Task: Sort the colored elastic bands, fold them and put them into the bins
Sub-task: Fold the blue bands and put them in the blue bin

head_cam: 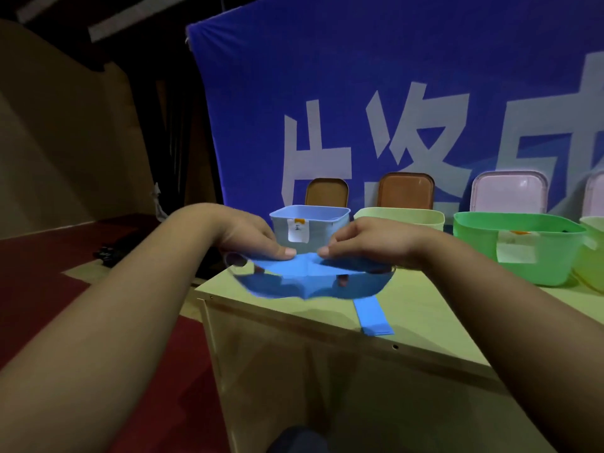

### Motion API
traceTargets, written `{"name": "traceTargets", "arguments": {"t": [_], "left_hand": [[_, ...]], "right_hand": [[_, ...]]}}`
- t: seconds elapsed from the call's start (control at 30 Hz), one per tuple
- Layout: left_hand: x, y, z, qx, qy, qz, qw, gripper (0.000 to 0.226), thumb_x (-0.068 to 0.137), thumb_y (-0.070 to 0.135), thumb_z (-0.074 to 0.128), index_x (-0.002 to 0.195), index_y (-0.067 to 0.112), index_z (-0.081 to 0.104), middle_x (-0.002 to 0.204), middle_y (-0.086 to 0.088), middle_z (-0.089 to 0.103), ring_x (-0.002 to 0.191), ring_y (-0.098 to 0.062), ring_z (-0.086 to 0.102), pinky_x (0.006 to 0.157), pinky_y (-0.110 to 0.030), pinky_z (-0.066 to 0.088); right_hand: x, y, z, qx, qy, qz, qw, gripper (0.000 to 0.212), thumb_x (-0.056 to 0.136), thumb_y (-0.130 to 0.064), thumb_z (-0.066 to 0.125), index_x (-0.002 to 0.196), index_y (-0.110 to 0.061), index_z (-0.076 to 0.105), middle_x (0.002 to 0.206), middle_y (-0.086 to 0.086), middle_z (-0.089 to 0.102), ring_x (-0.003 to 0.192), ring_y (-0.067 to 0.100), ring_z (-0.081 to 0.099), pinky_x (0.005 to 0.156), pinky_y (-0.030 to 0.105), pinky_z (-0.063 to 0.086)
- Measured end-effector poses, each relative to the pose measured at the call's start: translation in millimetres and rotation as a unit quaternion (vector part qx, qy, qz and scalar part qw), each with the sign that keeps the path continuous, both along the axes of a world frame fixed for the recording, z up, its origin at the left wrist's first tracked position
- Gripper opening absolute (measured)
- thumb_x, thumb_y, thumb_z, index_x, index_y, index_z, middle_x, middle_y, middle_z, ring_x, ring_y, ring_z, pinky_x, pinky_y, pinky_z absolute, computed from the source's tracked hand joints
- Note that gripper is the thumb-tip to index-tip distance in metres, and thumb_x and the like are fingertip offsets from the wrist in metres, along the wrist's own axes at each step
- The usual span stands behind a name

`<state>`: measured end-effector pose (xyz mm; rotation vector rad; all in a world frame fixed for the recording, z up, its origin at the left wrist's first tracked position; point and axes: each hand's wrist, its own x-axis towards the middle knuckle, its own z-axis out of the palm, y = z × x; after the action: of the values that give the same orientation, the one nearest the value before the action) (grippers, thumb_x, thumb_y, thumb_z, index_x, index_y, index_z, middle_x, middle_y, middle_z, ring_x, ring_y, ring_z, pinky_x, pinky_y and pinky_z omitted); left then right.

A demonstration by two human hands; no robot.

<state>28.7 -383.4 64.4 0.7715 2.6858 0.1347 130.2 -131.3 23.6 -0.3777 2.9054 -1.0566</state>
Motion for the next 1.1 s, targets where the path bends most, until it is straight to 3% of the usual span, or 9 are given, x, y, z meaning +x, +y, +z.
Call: {"name": "traceTargets", "arguments": {"t": [0.1, 0.2, 0.4, 0.6, 0.7, 0.8, 0.9, 1.0, 1.1], "left_hand": [[-3, -5, -10, 0.099, 0.062, -0.05, 0.992, 0.046, 0.093, 0.075, 0.063, 0.098, 0.031, 0.076, 0.095, 0.017, 0.072, 0.091, -0.011, 0.066, 0.088, -0.035, 0.051], [-4, -5, -20, 0.17, 0.109, -0.064, 0.977, 0.025, 0.1, 0.058, 0.067, 0.109, 0.036, 0.073, 0.106, 0.016, 0.073, 0.102, -0.007, 0.068, 0.095, -0.035, 0.055], [13, 5, -20, 0.426, 0.029, -0.007, 0.904, 0.024, 0.108, 0.034, 0.062, 0.107, 0.017, 0.08, 0.099, -0.004, 0.081, 0.09, -0.019, 0.078, 0.091, -0.043, 0.066], [23, 14, -11, 0.418, 0.062, -0.002, 0.906, 0.012, 0.099, 0.032, 0.077, 0.105, 0.022, 0.082, 0.097, 0.003, 0.081, 0.093, -0.015, 0.078, 0.085, -0.033, 0.067], [22, 18, -8, 0.427, 0.072, -0.004, 0.902, 0.007, 0.095, 0.023, 0.081, 0.102, 0.021, 0.082, 0.096, 0.003, 0.081, 0.094, -0.016, 0.078, 0.083, -0.033, 0.067], [23, 22, -4, 0.445, 0.071, -0.006, 0.893, 0.008, 0.095, 0.018, 0.081, 0.103, 0.021, 0.082, 0.095, 0.004, 0.081, 0.093, -0.013, 0.079, 0.08, -0.029, 0.067], [25, 26, 1, 0.444, 0.087, -0.022, 0.892, 0.01, 0.096, 0.017, 0.08, 0.104, 0.022, 0.083, 0.094, 0.007, 0.081, 0.092, -0.008, 0.078, 0.079, -0.025, 0.065], [26, 29, 4, 0.419, 0.126, -0.042, 0.898, 0.011, 0.098, 0.02, 0.078, 0.105, 0.028, 0.082, 0.095, 0.012, 0.08, 0.092, -0.002, 0.075, 0.078, -0.022, 0.064], [25, 32, 6, 0.404, 0.16, -0.056, 0.899, 0.015, 0.102, 0.021, 0.073, 0.11, 0.029, 0.082, 0.097, 0.013, 0.079, 0.091, -0.002, 0.074, 0.076, -0.019, 0.063]], "right_hand": [[-4, -5, -10, -0.139, 0.0, 0.023, 0.99, 0.04, 0.105, -0.042, 0.067, 0.112, -0.002, 0.07, 0.098, 0.014, 0.078, 0.053, 0.016, 0.035, 0.048, 0.028, 0.029], [-13, -14, -21, -0.228, 0.025, -0.006, 0.973, 0.03, 0.102, -0.041, 0.072, 0.103, -0.011, 0.073, 0.085, 0.016, 0.058, 0.053, 0.016, 0.036, 0.048, 0.026, 0.028], [-19, -33, -29, -0.303, 0.086, -0.07, 0.946, 0.021, 0.104, -0.038, 0.07, 0.101, -0.018, 0.077, 0.068, 0.0, 0.055, 0.051, 0.014, 0.045, 0.047, 0.026, 0.037], [-23, -42, -32, -0.338, 0.132, -0.105, 0.926, 0.019, 0.106, -0.034, 0.068, 0.106, -0.018, 0.079, 0.067, -0.013, 0.066, 0.054, 0.001, 0.056, 0.054, 0.019, 0.043], [-22, -45, -35, -0.352, 0.148, -0.122, 0.916, 0.017, 0.103, -0.036, 0.071, 0.1, -0.022, 0.08, 0.082, -0.008, 0.073, 0.074, 0.01, 0.061, 0.069, 0.026, 0.046], [-19, -46, -41, -0.312, 0.146, -0.159, 0.925, 0.025, 0.102, -0.04, 0.07, 0.099, -0.015, 0.074, 0.076, -0.005, 0.061, 0.071, 0.015, 0.051, 0.067, 0.033, 0.043], [-16, -46, -45, -0.321, 0.124, -0.159, 0.925, 0.03, 0.102, -0.04, 0.07, 0.109, -0.012, 0.066, 0.093, 0.002, 0.065, 0.078, 0.02, 0.059, 0.067, 0.037, 0.055], [-15, -46, -49, -0.324, 0.123, -0.162, 0.924, 0.026, 0.101, -0.042, 0.071, 0.115, -0.023, 0.06, 0.11, 0.001, 0.068, 0.086, 0.021, 0.066, 0.069, 0.038, 0.061], [-17, -44, -51, -0.331, 0.125, -0.159, 0.922, 0.034, 0.099, -0.044, 0.072, 0.127, -0.03, 0.059, 0.114, 0.006, 0.069, 0.096, 0.025, 0.072, 0.088, 0.045, 0.066]]}}
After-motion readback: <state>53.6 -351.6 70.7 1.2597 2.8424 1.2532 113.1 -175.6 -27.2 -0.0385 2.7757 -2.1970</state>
